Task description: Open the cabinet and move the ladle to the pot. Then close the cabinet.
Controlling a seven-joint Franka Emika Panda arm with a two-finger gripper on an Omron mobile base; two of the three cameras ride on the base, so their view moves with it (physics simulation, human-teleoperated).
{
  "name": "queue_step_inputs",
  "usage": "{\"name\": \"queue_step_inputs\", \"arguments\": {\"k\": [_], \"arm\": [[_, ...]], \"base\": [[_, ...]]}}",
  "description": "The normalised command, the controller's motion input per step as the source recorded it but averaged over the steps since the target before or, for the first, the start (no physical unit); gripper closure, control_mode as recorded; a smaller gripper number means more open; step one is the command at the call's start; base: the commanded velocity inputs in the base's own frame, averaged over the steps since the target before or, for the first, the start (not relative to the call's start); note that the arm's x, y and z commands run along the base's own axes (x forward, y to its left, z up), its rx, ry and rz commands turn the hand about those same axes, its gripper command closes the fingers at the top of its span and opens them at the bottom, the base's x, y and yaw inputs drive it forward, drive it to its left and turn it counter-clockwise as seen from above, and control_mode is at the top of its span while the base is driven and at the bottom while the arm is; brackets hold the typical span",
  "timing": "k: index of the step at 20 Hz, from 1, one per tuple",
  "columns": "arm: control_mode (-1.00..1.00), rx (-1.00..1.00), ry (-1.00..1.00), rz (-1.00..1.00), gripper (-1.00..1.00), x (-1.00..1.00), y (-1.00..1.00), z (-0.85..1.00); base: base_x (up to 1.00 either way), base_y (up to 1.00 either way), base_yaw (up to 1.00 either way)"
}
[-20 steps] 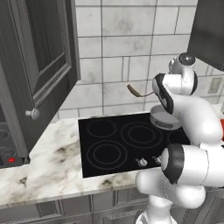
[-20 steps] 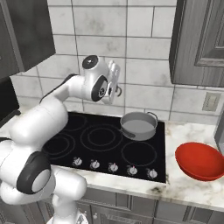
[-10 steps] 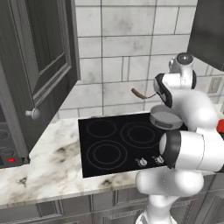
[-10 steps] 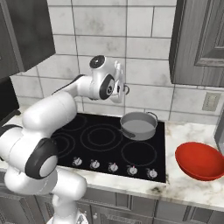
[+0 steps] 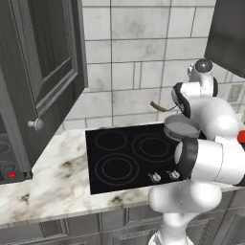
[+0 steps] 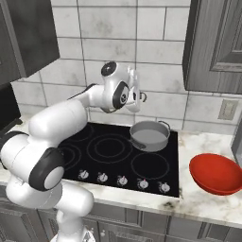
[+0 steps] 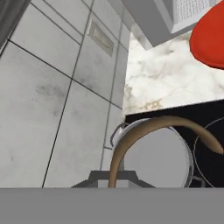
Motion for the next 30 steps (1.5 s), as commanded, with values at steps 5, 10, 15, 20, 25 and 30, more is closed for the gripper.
{"name": "queue_step_inputs", "arguments": {"k": [5,10,15,20,25,30], "arm": [[-1.0,-0.16,-0.03,0.03,1.0,0.04,0.0,-0.25],[-1.0,-0.1,-0.01,0.01,1.0,0.17,-0.04,-0.14],[-1.0,-0.06,0.0,0.0,1.0,0.23,-0.14,-0.08],[-1.0,-0.03,0.05,0.01,1.0,0.28,-0.24,-0.01],[-1.0,-0.06,0.01,0.01,1.0,0.29,-0.17,-0.12],[-1.0,-0.07,0.01,0.01,1.0,0.26,-0.19,-0.1]], "base": [[0.0,0.0,0.0],[0.0,0.0,0.0],[0.0,0.0,0.0],[0.0,0.0,0.0],[0.0,0.0,0.0],[0.0,0.0,0.0]]}}
